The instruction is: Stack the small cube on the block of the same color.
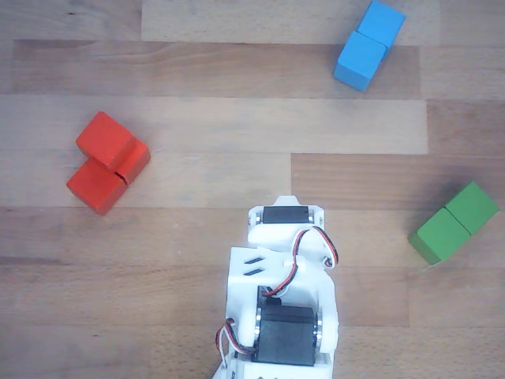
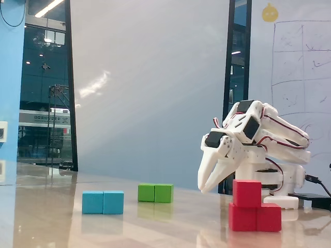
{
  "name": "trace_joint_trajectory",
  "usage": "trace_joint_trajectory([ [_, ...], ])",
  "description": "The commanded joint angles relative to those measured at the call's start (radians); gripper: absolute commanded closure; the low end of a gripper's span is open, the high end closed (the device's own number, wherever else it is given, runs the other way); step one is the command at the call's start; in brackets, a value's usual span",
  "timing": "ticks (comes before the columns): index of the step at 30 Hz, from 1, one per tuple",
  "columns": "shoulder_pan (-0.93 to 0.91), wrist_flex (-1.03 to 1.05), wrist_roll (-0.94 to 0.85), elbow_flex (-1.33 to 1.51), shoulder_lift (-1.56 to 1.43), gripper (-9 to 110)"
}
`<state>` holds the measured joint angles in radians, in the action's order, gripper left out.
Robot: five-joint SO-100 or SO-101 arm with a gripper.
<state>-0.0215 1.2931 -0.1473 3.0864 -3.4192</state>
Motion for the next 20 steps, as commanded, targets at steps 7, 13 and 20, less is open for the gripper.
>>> trace_joint_trajectory([
  [7, 0.000, 0.014, 0.008, -0.025, -0.044, 101],
  [13, 0.011, 0.012, 0.005, -0.037, -0.034, 101],
  [20, 0.011, 0.012, 0.003, -0.040, -0.031, 101],
])
